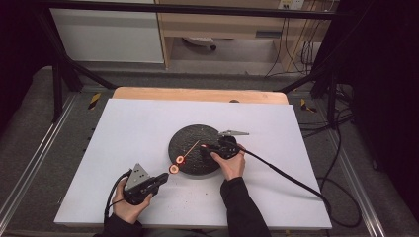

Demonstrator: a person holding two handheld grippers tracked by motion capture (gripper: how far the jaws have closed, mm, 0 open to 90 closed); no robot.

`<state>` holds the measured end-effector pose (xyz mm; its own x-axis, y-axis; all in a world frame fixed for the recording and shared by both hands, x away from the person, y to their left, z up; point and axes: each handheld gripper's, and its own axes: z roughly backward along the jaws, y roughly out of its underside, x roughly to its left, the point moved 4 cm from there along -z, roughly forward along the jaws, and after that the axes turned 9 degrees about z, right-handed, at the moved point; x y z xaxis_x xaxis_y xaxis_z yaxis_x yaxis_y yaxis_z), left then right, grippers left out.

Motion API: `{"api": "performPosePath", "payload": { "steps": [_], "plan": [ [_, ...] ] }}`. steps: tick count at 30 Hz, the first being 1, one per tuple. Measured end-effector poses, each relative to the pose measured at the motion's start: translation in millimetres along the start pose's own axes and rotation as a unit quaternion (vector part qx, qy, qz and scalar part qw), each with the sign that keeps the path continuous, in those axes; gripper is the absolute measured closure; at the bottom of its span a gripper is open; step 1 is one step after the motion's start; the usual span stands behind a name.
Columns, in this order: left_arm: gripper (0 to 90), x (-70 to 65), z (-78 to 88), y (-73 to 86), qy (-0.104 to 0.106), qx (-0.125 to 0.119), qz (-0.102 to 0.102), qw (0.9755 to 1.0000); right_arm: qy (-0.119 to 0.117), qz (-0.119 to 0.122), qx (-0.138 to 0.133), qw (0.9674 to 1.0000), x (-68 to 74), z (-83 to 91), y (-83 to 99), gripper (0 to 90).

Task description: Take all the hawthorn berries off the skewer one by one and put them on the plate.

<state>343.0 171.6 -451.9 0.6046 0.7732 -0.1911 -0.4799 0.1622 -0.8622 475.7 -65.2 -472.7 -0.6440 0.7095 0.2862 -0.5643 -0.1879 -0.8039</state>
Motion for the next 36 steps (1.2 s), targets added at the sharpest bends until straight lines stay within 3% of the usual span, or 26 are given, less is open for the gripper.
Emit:
{"api": "performPosePath", "payload": {
  "steps": [5,10,16,21,30,36],
  "plan": [
    [88.4,-0.4,0.2,-0.1,0.001,0.0,0.001,1.0,0.005,0.011,0.01,0.9999,0.6,-3.4,6.1,60.8],
    [88.3,0.0,0.4,-0.2,0.0,-0.001,0.001,1.0,0.004,0.023,-0.002,0.9997,4.8,3.7,2.2,50.0],
    [88.4,-0.3,0.6,-0.6,0.0,-0.001,0.001,1.0,-0.014,0.026,-0.028,0.9992,16.7,23.0,-6.8,31.1],
    [88.4,-0.6,0.5,-0.7,0.0,-0.002,0.0,1.0,-0.03,0.032,-0.038,0.9983,28.5,35.3,-8.5,21.9],
    [88.4,-3.7,-0.7,-0.7,0.001,-0.002,-0.004,1.0,-0.059,0.036,-0.042,0.9967,48.0,42.9,0.7,19.3],
    [88.3,-7.1,-2.3,0.1,0.003,0.001,-0.009,1.0,-0.07,0.034,-0.04,0.9962,58.6,37.7,5.8,20.5]
  ]
}}
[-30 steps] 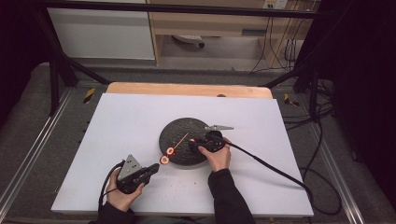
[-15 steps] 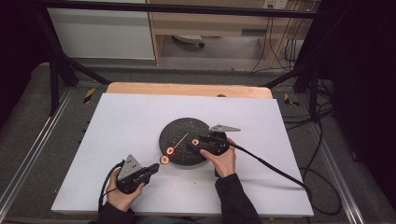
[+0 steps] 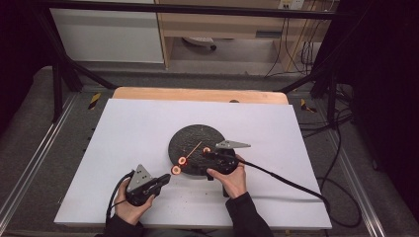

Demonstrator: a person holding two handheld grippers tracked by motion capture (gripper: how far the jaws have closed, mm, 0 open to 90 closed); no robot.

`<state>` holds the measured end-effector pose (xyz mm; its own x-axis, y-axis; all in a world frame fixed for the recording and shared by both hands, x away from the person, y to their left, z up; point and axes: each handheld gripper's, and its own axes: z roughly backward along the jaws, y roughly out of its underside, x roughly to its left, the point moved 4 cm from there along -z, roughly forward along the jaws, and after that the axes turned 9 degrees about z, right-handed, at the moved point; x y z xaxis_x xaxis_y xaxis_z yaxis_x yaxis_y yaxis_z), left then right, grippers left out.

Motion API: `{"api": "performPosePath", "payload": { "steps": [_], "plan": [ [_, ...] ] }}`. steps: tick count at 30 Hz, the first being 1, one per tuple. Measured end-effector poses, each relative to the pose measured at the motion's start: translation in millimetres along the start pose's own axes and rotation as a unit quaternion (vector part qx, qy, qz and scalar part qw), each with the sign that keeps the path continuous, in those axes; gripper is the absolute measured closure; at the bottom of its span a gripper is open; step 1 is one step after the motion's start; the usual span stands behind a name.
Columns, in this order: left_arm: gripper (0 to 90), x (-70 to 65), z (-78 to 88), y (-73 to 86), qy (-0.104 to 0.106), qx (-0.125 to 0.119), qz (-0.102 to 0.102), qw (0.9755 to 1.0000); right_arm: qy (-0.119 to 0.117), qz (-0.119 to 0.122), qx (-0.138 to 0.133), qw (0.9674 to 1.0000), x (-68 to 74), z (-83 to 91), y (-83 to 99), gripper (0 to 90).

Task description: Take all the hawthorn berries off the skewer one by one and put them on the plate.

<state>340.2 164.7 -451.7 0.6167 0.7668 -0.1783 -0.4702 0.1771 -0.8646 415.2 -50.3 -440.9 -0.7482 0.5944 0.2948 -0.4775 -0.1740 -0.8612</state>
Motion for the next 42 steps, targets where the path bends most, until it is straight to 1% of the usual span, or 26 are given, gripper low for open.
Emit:
{"api": "performPosePath", "payload": {
  "steps": [2,4,6,8,10,14,18,21,25,34,42],
  "plan": [
    [88.4,-1.0,0.1,0.0,0.0,0.0,-0.001,1.0,-0.007,-0.006,0.0,1.0,3.3,-3.4,0.9,21.5],
    [88.3,-1.4,0.1,-0.1,0.001,0.001,-0.002,1.0,-0.008,-0.007,-0.002,0.9999,4.7,-6.3,1.0,23.4],
    [88.4,-1.7,-0.1,-0.1,0.002,0.001,-0.003,1.0,-0.012,-0.014,-0.002,0.9998,6.9,-9.2,1.2,25.7],
    [88.3,-2.2,-0.4,0.0,0.002,0.001,-0.004,1.0,-0.019,-0.017,-0.001,0.9997,9.3,-12.9,1.8,27.4],
    [88.4,-3.2,-0.6,0.2,0.002,0.001,-0.004,1.0,-0.028,-0.022,0.001,0.9994,11.5,-16.3,1.8,30.9],
    [88.4,-4.5,-0.5,0.1,0.004,0.0,-0.005,1.0,-0.036,-0.035,-0.003,0.9987,12.4,-19.8,1.3,38.4],
    [88.4,-5.4,-1.1,0.3,0.006,0.001,-0.006,1.0,-0.043,-0.044,0.003,0.9981,12.5,-21.2,2.5,47.1],
    [88.4,-6.2,-1.5,0.6,0.006,0.001,-0.007,1.0,-0.058,-0.053,0.007,0.9969,13.4,-21.6,3.3,52.9],
    [88.4,-6.6,-1.7,0.9,0.007,0.002,-0.008,0.9999,-0.066,-0.058,0.008,0.9961,14.1,-22.1,3.6,59.7],
    [88.4,-7.0,0.4,-0.9,0.008,-0.005,-0.008,0.9999,-0.073,-0.059,0.007,0.9956,13.0,-20.2,0.3,61.0],
    [88.3,-5.5,4.7,-3.9,0.008,-0.012,-0.006,0.9999,-0.051,-0.054,-0.011,0.9972,6.1,-14.3,-11.6,61.3]
  ]
}}
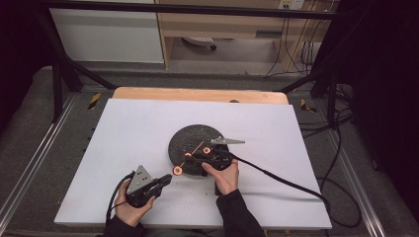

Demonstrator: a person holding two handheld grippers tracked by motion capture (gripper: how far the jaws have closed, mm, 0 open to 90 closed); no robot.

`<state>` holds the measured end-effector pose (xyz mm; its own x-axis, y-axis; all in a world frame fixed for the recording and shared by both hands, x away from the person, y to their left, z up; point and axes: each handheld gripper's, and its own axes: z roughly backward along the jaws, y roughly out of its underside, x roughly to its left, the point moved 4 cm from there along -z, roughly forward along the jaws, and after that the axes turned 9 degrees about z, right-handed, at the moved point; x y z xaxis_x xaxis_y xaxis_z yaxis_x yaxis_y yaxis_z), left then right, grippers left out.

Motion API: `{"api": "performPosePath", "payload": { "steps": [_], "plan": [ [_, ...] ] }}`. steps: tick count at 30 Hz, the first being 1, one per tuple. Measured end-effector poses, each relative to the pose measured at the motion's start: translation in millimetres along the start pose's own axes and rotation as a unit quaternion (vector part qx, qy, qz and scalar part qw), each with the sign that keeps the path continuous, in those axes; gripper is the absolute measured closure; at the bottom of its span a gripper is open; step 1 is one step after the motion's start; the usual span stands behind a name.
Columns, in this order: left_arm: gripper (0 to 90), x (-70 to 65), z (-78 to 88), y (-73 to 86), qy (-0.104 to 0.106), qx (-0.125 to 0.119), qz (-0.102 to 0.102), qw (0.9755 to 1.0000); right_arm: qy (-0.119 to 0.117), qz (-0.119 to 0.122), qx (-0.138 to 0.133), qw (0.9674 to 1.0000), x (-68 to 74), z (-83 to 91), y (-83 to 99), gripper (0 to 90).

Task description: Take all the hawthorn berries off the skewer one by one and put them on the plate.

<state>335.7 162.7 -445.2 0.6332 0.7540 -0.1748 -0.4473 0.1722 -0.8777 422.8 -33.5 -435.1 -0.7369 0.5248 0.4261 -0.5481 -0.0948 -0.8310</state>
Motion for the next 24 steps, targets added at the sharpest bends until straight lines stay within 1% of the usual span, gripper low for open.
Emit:
{"api": "performPosePath", "payload": {
  "steps": [6,7,8,10,16,17,20,24],
  "plan": [
    [88.4,0.4,2.2,-1.9,0.001,-0.008,0.002,1.0,0.019,0.005,-0.01,0.9997,-8.0,7.7,-14.1,61.4],
    [88.4,0.3,2.5,-2.2,0.001,-0.008,0.002,1.0,0.017,0.003,-0.009,0.9998,-9.1,8.9,-16.4,61.5],
    [88.4,0.4,2.9,-2.4,0.001,-0.008,0.002,1.0,0.02,0.003,-0.012,0.9997,-10.2,10.1,-18.9,61.5],
    [88.4,0.8,3.5,-2.7,0.001,-0.01,0.002,1.0,0.032,0.01,-0.017,0.9993,-13.4,13.3,-23.7,61.5],
    [88.4,0.4,4.1,-3.2,0.001,-0.011,0.001,0.9999,0.04,0.007,-0.023,0.9989,-20.6,19.8,-34.0,61.6],
    [88.3,0.8,4.2,-3.1,0.001,-0.011,0.002,0.9999,0.047,0.011,-0.024,0.9985,-22.7,20.6,-35.4,61.6],
    [88.4,1.3,4.4,-3.1,0.001,-0.012,0.004,0.9999,0.057,0.006,-0.031,0.9979,-29.2,24.2,-40.9,61.6],
    [88.4,1.4,4.4,-3.0,0.001,-0.011,0.003,0.9999,0.071,0.008,-0.034,0.9968,-37.5,29.1,-48.7,61.7]
  ]
}}
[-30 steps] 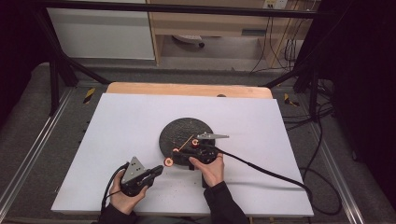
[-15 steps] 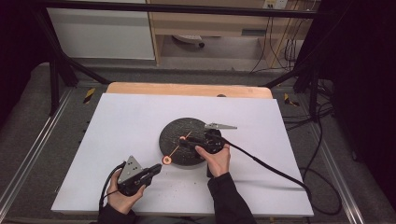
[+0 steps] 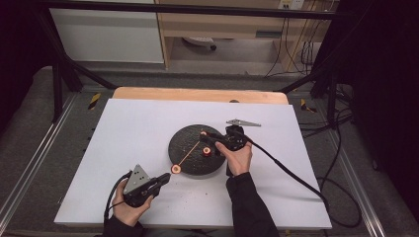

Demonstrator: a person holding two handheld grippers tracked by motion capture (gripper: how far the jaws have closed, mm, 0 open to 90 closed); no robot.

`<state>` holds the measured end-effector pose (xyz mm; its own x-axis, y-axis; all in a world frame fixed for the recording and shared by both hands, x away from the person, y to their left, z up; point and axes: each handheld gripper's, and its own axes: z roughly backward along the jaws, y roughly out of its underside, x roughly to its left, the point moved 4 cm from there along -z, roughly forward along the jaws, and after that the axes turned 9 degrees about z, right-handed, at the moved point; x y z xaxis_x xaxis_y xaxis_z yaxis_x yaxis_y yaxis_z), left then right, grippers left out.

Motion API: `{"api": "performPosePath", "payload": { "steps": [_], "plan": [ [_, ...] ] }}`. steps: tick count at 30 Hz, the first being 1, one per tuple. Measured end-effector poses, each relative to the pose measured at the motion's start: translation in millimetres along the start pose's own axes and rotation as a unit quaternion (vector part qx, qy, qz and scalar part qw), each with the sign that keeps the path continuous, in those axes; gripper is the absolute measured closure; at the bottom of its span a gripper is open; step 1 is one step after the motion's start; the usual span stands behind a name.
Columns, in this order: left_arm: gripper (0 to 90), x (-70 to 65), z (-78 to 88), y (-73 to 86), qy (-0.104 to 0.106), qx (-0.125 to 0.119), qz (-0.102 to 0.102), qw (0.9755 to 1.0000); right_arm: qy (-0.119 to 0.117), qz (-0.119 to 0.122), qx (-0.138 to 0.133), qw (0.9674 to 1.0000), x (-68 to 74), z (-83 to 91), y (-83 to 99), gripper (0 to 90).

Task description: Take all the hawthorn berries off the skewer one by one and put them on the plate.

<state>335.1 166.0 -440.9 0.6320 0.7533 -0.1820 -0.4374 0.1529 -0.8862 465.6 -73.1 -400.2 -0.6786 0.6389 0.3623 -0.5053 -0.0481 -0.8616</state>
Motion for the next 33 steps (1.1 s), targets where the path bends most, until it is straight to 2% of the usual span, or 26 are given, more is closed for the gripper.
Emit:
{"api": "performPosePath", "payload": {
  "steps": [12,25,33],
  "plan": [
    [88.3,3.9,1.9,-0.8,-0.005,-0.002,0.004,1.0,0.033,-0.003,-0.011,0.9994,-24.3,2.7,-13.3,61.7],
    [88.3,5.8,1.0,0.2,-0.009,0.001,0.005,0.9999,0.056,0.001,0.04,0.9976,-43.3,-27.7,21.3,61.3],
    [88.3,5.9,-0.5,1.6,-0.009,0.005,0.005,0.9999,0.078,0.02,0.065,0.9946,-51.3,-41.1,38.3,60.9]
  ]
}}
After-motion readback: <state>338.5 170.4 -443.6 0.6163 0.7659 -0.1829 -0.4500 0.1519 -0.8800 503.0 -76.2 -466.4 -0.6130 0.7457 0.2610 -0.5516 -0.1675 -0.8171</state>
